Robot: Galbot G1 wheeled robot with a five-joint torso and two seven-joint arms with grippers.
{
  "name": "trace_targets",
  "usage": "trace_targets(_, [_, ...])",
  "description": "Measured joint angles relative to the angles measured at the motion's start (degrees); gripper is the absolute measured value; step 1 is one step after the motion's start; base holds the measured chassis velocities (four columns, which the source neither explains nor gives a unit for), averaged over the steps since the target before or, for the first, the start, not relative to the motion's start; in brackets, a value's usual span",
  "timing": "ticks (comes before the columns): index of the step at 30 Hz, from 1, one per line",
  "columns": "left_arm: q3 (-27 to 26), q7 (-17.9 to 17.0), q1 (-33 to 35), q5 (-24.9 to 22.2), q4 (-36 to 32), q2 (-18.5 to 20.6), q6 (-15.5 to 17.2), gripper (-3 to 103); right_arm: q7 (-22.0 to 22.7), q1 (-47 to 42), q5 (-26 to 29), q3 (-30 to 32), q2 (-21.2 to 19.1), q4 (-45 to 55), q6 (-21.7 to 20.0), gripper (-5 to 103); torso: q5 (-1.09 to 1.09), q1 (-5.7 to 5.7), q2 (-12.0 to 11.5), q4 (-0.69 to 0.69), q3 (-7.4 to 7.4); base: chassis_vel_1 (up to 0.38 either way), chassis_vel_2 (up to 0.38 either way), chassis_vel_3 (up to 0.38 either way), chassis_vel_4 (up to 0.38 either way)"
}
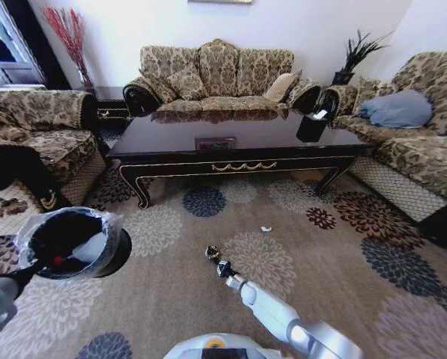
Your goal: Move to the front of the table and pick up the trash from the floor, then place it into the trash bin.
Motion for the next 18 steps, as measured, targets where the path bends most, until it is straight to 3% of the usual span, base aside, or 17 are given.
trace_targets(2, [2.2, 0.0, 0.3, 1.6, -0.6, -0.9, -0.2, 0, -1.5, -0.8, 2.2, 1.4, -3.2, 6.5, 0.3, 1, 0.01, 0.00, 0.0, 0.00, 0.00, 0.000, 0.000, 0.000, 0.000])
trace_targets(6, [4.2, 0.0, 0.6, 3.0, -1.1, -1.5, -0.4, 0, -2.4, -1.4, 3.7, 2.3, -5.4, 10.4, 0.3, 1, 0.00, 0.00, 0.0, 0.02, 0.00, 0.000, 0.000, 0.000, 0.000])
trace_targets(10, [11.5, -1.7, 0.3, 4.0, -3.4, -3.1, -0.5, 0, -6.8, -3.1, 4.4, 8.0, -12.1, 20.5, 3.3, 1, -0.01, 0.00, 0.0, -0.02, 0.00, 0.000, 0.000, 0.000, 0.000])
trace_targets(18, [14.8, -2.1, 1.1, 3.6, -4.8, -3.3, -0.5, 0, -8.2, -3.5, 10.7, 10.2, -17.2, 32.7, 2.6, 1, 0.01, 0.00, 0.0, 0.00, 0.00, 0.000, 0.000, 0.000, 0.000])
